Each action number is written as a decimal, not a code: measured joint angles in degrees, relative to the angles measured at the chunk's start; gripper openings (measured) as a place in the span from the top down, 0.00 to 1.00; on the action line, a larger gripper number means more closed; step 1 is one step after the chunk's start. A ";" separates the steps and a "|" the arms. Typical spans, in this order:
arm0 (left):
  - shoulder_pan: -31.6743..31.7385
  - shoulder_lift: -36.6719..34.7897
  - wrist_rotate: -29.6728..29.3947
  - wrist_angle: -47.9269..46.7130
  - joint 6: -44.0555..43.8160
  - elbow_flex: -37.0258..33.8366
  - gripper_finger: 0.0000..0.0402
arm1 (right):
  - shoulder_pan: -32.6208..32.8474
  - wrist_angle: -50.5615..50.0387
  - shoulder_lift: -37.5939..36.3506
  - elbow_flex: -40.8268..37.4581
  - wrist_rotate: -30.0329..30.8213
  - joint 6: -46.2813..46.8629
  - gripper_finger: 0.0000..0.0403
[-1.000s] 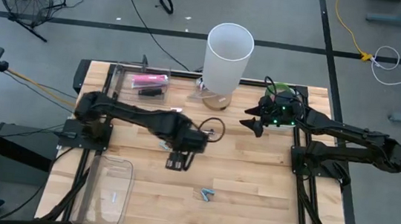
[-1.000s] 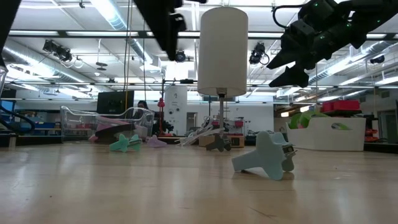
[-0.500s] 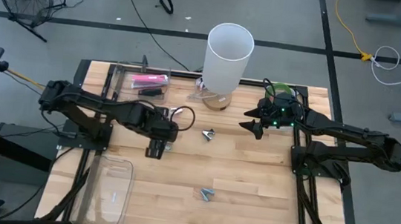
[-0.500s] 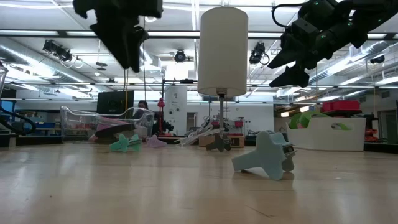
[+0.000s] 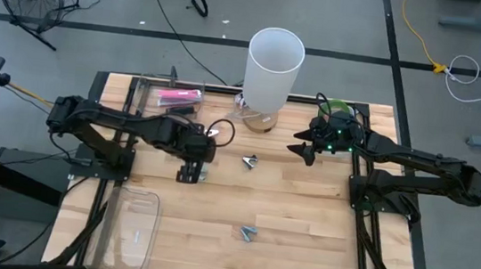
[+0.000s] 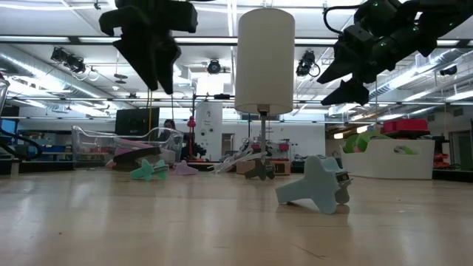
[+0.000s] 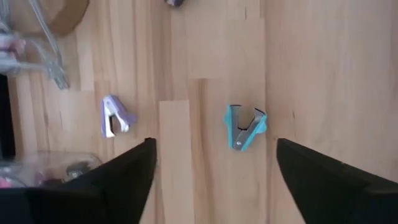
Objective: Pick and place Stapler, Stapler remover, tape
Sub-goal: Put the top light blue staple remover into the bottom transparent bin
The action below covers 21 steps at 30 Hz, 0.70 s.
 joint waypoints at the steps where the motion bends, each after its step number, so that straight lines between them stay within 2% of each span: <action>1: 0.19 0.00 -0.01 0.29 0.90 0.00 0.14 | 0.00 -0.04 0.00 0.00 0.00 0.02 0.19; 6: 1.62 0.02 -0.31 2.98 2.04 0.00 0.07 | 0.02 -0.06 0.00 0.00 0.51 0.12 0.19; 11: 3.41 0.02 -0.41 7.37 1.84 0.02 0.08 | 0.00 -0.05 0.00 0.00 0.81 -0.04 0.19; 17: 7.19 1.01 -0.05 7.80 4.02 0.06 0.10 | 0.00 -0.02 0.00 0.00 0.80 0.25 0.19; 21: 9.14 2.60 3.44 9.66 4.50 -1.19 0.10 | 0.02 -0.03 0.00 0.00 0.81 0.57 0.19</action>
